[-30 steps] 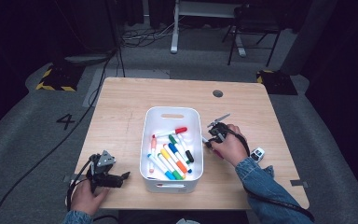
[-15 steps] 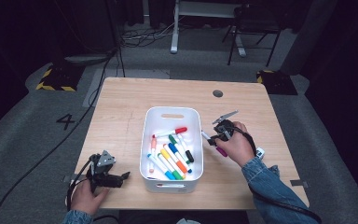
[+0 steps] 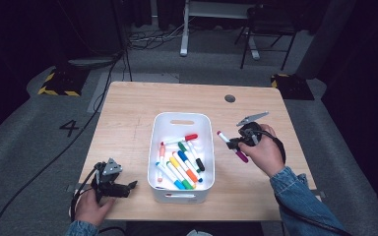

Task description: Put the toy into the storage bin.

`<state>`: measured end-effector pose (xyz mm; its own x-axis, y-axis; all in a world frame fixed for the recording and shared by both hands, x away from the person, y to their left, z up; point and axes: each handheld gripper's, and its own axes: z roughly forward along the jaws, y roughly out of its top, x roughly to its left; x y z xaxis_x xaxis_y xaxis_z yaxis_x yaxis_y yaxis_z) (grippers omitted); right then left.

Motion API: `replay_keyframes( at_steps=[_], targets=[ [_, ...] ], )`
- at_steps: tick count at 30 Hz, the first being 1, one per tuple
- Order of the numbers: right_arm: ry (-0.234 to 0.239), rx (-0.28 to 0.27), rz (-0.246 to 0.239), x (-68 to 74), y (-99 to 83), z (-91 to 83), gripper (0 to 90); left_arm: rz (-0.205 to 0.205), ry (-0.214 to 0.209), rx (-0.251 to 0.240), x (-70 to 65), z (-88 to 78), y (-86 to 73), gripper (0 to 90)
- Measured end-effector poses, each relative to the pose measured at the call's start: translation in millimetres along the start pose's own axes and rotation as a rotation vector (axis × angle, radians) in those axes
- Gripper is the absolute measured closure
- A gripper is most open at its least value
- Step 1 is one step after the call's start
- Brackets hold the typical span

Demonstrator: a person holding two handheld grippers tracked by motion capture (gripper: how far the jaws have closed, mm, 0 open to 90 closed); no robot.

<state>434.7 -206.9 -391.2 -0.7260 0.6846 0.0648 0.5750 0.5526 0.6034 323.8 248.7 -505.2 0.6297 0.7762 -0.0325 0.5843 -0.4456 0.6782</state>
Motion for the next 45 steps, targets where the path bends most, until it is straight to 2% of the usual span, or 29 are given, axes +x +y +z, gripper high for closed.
replay_keyframes(
  at_steps=[5,9,11,17,24,26,30,39,45],
  targets=[
    [0.009,-0.017,-0.023,7.0,4.3,-13.8,77.0,0.0,0.0,0.0,0.0,0.0,0.0,11.5],
    [0.035,-0.042,-0.039,16.7,9.0,-28.9,77.0,0.0,-0.001,0.001,0.0,0.0,0.0,11.5],
    [0.042,-0.042,-0.033,20.5,10.5,-33.0,77.0,0.004,0.001,0.001,0.2,-0.1,0.1,11.5],
    [0.052,-0.055,-0.066,31.5,15.6,-41.1,77.0,0.004,0.002,0.001,0.2,-0.1,0.1,11.5],
    [0.073,-0.052,-0.111,47.0,24.0,-40.9,77.0,0.009,0.003,0.003,0.5,-0.6,0.1,11.5],
    [0.083,-0.055,-0.143,52.3,28.0,-39.4,77.0,0.009,0.008,0.003,0.1,-1.1,-0.2,11.5],
    [0.109,-0.054,-0.176,66.7,36.9,-36.0,77.0,0.011,0.009,0.005,0.0,-1.5,-0.5,11.5],
    [0.164,-0.055,-0.222,90.2,52.0,-29.3,77.0,0.013,0.004,0.004,0.2,-1.2,-0.4,11.5],
    [0.182,-0.047,-0.261,106.6,61.7,-28.6,77.0,0.009,0.002,0.004,0.5,-0.7,0.0,11.5]
  ],
)
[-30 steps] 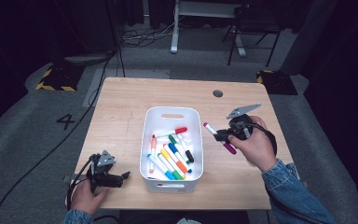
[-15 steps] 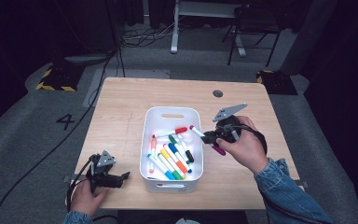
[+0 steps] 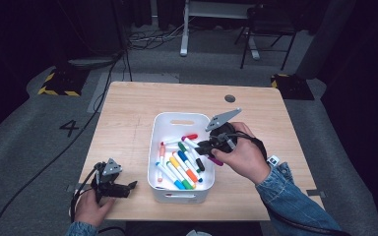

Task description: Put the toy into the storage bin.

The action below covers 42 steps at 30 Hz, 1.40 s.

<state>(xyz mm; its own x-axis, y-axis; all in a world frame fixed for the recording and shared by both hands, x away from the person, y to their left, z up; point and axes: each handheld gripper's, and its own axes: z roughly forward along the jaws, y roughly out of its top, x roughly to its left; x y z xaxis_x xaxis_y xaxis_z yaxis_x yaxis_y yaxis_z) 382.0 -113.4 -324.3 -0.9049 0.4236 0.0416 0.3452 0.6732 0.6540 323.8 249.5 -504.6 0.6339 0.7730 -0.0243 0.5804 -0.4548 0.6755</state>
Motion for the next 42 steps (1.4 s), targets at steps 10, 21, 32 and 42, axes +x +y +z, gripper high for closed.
replay_keyframes(
  at_steps=[10,21,32,42],
  targets=[
    [0.041,-0.009,-0.051,18.1,14.8,11.3,77.0,0.002,-0.001,-0.001,0.2,0.1,0.2,11.5],
    [0.059,0.064,-0.096,22.5,9.7,30.1,77.1,0.002,-0.001,-0.001,0.2,0.1,0.2,11.5],
    [0.049,0.13,-0.135,31.7,-0.8,51.5,77.1,0.002,-0.002,-0.001,0.2,0.1,0.1,11.5],
    [0.074,0.236,-0.137,43.4,-7.3,71.7,77.0,0.002,-0.001,-0.001,0.3,0.0,0.2,11.5]
  ],
)
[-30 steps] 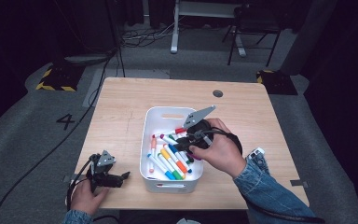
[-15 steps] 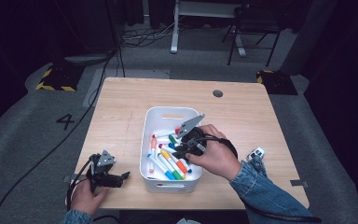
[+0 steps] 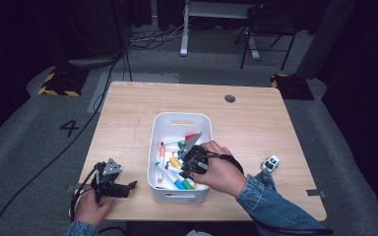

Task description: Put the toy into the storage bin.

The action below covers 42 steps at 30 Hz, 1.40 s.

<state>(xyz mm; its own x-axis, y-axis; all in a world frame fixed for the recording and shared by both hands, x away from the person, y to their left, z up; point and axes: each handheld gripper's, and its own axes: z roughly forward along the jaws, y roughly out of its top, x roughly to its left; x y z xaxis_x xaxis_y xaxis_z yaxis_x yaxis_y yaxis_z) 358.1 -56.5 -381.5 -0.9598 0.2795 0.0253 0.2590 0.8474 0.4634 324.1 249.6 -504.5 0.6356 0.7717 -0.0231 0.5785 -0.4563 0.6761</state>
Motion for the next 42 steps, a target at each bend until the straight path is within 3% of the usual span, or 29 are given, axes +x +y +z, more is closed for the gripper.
replay_keyframes(
  at_steps=[3,8,9,11,12,13,14,16,22,32,38,40,42],
  targets=[
    [0.0,0.015,-0.013,0.5,-1.2,4.6,77.0,0.0,-0.001,0.0,0.0,0.0,0.0,11.5],
    [0.031,0.032,0.014,1.2,-3.4,9.1,76.5,0.0,0.0,0.0,0.0,0.0,0.0,11.5],
    [0.038,0.028,0.019,0.9,-4.1,10.0,71.6,0.0,0.0,0.0,0.0,0.0,0.0,11.5],
    [0.021,-0.021,0.017,-1.1,-5.4,9.3,60.6,0.0,-0.001,0.0,0.0,0.0,0.0,11.5],
    [0.021,-0.021,0.017,-1.1,-5.4,9.3,60.6,0.0,-0.001,0.0,0.0,0.0,0.0,11.4],
    [0.014,-0.068,0.042,-3.4,-6.2,3.6,55.6,0.0,0.0,0.0,0.0,0.0,0.0,11.5],
    [0.012,-0.119,0.013,-6.9,-6.5,1.3,52.3,-0.001,-0.001,0.0,0.0,0.0,0.0,11.5],
    [0.01,-0.163,0.041,-7.1,-7.5,-6.4,46.4,-0.001,-0.001,0.0,0.0,0.1,0.0,11.5],
    [-0.03,-0.274,0.042,-13.6,-14.7,-33.4,42.7,-0.001,-0.002,0.0,0.0,0.1,0.0,11.5],
    [-0.093,-0.381,0.062,-26.4,-35.4,-69.8,39.3,-0.001,-0.002,0.0,0.2,0.1,0.0,11.5],
    [-0.121,-0.463,0.099,-37.6,-56.2,-87.5,35.6,-0.001,-0.003,0.0,0.2,0.1,0.0,11.5],
    [-0.125,-0.463,0.101,-39.8,-60.3,-89.8,34.6,-0.001,-0.003,0.0,0.2,0.2,-0.1,11.5],
    [-0.154,-0.457,0.136,-46.1,-74.4,-95.0,33.7,-0.002,-0.004,0.0,0.2,0.2,-0.1,11.5]
  ],
)
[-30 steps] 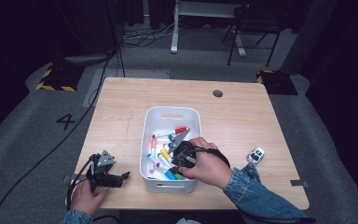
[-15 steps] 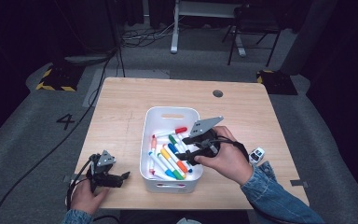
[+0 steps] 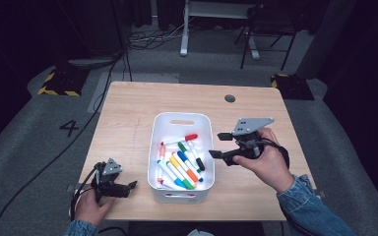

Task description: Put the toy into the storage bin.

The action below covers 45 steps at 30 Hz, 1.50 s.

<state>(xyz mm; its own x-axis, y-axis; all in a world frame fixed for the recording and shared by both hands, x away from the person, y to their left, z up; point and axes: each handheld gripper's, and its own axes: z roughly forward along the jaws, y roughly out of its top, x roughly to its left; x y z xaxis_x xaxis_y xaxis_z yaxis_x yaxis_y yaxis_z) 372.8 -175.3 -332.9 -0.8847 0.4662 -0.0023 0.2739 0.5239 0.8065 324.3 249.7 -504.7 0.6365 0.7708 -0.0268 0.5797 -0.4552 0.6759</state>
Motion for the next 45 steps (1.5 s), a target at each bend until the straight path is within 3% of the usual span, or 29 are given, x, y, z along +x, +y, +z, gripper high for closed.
replay_keyframes(
  at_steps=[6,7,9,12,17,18,24,32,45],
  targets=[
    [-0.065,-0.013,0.018,-16.9,-15.3,-13.1,26.9,-0.001,-0.002,0.0,0.0,0.1,0.0,11.5],
    [-0.109,-0.003,0.015,-24.9,-23.0,-17.9,25.7,0.0,-0.001,-0.001,0.1,0.0,0.0,11.5],
    [-0.133,0.0,0.011,-31.7,-29.1,-21.1,23.5,-0.001,-0.002,0.0,0.0,0.0,0.0,11.5],
    [-0.157,0.063,0.043,-44.1,-39.6,-27.3,21.6,-0.001,-0.002,0.0,0.0,0.0,0.0,11.5],
    [-0.192,0.081,0.077,-61.0,-57.4,-34.2,21.1,-0.001,-0.002,0.0,0.0,0.1,0.0,11.5],
    [-0.215,0.094,0.099,-68.9,-68.5,-37.7,20.5,-0.001,-0.002,0.0,0.0,0.1,0.0,11.5],
    [-0.267,0.134,0.131,-84.5,-93.9,-43.7,19.7,-0.002,-0.001,0.0,0.0,0.1,0.0,11.5],
    [-0.307,0.17,0.183,-97.2,-125.1,-47.6,18.3,-0.004,-0.001,-0.002,-0.1,0.1,-0.1,11.5],
    [-0.321,0.236,0.244,-108.9,-167.8,-38.1,17.0,-0.002,-0.002,-0.001,0.0,0.1,0.0,11.5]
  ],
)
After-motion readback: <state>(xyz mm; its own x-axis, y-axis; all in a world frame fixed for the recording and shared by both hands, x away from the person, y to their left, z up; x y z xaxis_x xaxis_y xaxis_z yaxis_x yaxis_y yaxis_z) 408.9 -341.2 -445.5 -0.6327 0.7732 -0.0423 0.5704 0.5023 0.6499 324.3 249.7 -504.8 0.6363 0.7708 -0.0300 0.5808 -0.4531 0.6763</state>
